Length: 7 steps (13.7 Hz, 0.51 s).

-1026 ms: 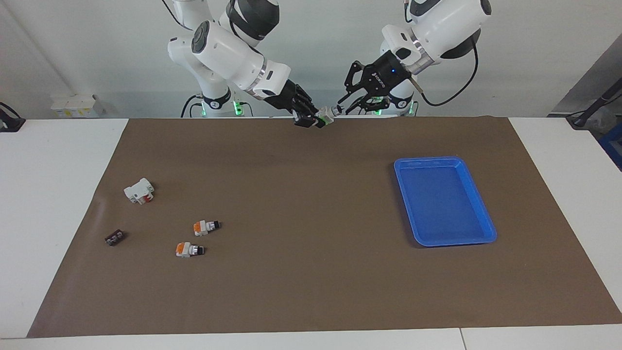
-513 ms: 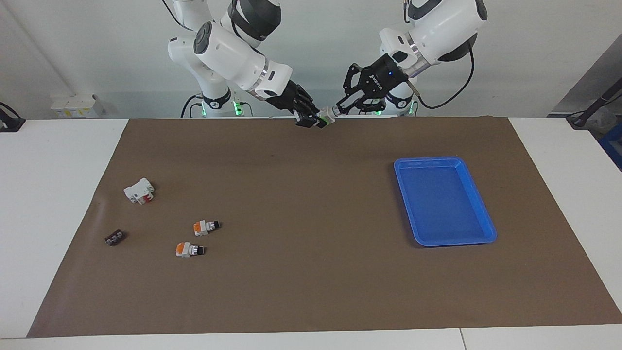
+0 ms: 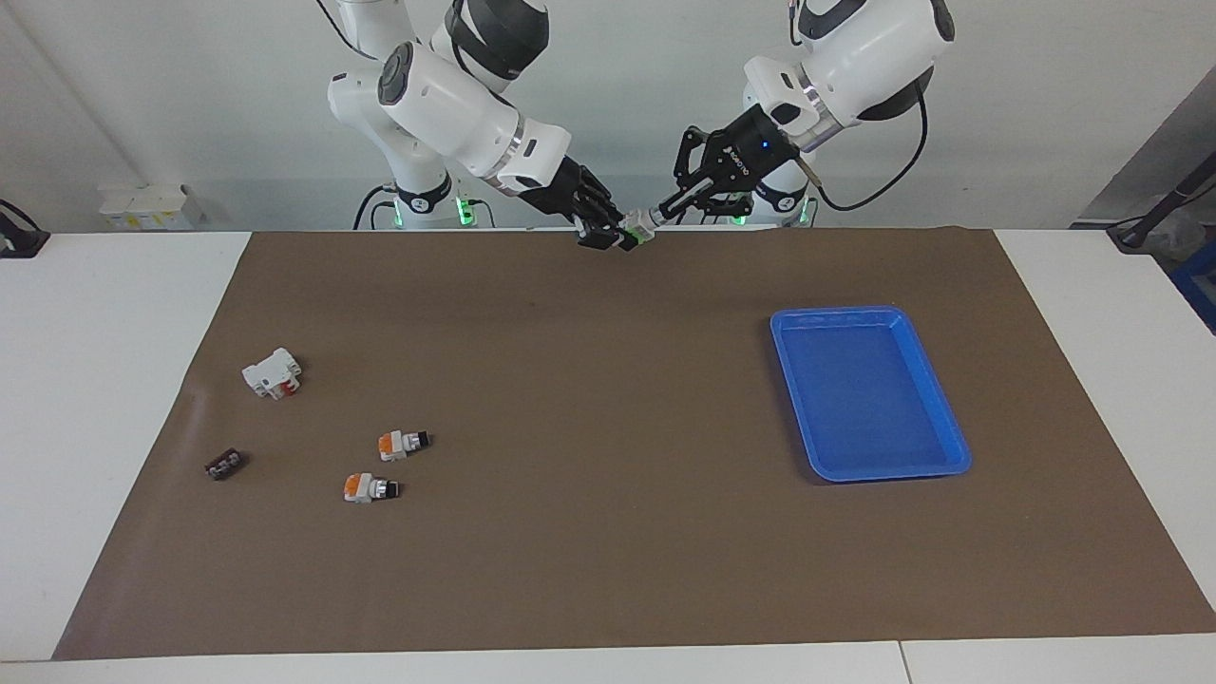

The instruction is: Turn and place switch with both arms

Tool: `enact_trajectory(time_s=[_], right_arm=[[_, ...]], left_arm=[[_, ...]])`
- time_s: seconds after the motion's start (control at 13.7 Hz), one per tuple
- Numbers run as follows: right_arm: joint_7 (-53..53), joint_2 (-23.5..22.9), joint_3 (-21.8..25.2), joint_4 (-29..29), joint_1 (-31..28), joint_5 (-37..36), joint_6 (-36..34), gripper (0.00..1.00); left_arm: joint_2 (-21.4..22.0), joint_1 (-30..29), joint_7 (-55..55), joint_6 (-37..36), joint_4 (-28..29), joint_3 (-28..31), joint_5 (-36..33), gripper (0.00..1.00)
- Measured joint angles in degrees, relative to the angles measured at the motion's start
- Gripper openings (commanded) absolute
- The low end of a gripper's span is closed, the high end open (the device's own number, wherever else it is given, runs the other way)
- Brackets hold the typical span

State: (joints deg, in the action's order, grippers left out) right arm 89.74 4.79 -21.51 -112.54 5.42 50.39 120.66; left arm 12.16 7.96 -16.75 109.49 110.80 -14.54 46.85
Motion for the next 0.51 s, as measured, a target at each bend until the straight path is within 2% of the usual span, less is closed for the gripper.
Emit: enact_trajectory(time_s=[0.51], right_arm=[[0.0,0.3,0.1,-0.1,0.0,0.0,-0.2,0.0]], left_arm=[[1.1,0.0,32.8,-0.1,0.0,-0.7,-0.4,0.0]])
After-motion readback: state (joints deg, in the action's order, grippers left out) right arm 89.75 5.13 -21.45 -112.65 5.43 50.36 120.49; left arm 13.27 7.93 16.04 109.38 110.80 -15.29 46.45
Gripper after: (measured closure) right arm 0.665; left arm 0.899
